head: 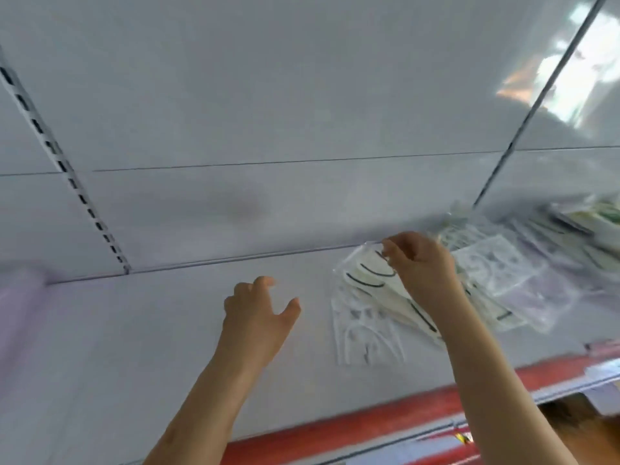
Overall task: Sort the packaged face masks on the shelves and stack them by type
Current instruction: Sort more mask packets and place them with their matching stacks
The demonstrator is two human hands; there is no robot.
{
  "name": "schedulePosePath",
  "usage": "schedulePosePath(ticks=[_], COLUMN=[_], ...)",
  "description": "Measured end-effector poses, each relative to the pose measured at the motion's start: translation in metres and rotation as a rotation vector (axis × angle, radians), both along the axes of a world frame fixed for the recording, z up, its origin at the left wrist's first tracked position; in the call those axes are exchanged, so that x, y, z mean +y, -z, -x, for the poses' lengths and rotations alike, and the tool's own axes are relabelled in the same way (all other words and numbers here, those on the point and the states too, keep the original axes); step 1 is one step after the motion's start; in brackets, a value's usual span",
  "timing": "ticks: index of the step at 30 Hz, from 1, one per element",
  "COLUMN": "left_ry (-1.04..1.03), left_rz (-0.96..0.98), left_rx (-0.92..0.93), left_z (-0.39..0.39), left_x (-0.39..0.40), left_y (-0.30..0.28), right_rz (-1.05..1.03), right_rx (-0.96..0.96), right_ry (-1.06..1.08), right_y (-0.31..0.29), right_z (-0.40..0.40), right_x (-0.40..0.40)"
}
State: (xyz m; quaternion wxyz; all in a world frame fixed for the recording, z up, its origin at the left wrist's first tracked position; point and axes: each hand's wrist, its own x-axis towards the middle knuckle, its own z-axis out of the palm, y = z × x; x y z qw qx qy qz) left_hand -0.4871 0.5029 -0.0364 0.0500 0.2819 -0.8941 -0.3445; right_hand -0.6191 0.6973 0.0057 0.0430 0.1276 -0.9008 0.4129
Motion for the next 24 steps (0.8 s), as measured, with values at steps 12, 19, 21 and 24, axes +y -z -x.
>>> schedulePosePath(ticks=[12,19,21,24], left_ry=[-0.077,-0.131,-0.196,-0.198], left_rz=[-0.062,-0.921,-0.971,-1.042], left_rx=[0.325,0.326,0.384,0.446], left_z=[0.055,0.062,0.059,0.051], left_x=[0.124,0.164,0.161,0.144], left_y=[0.005,-0.012,-0.014,-0.007], right_rz=[-0.217,0.094,0.036,0.150], right_rx=[0.185,0.272,0.214,0.015], right_ry=[0.060,-0.286,-0.481,-0.721], right_y=[0.078,0.062,0.064,0.063], right_z=[0.008,-0.032,-0.039,-0.034], right_x=[0.084,0.083,0.085,0.092])
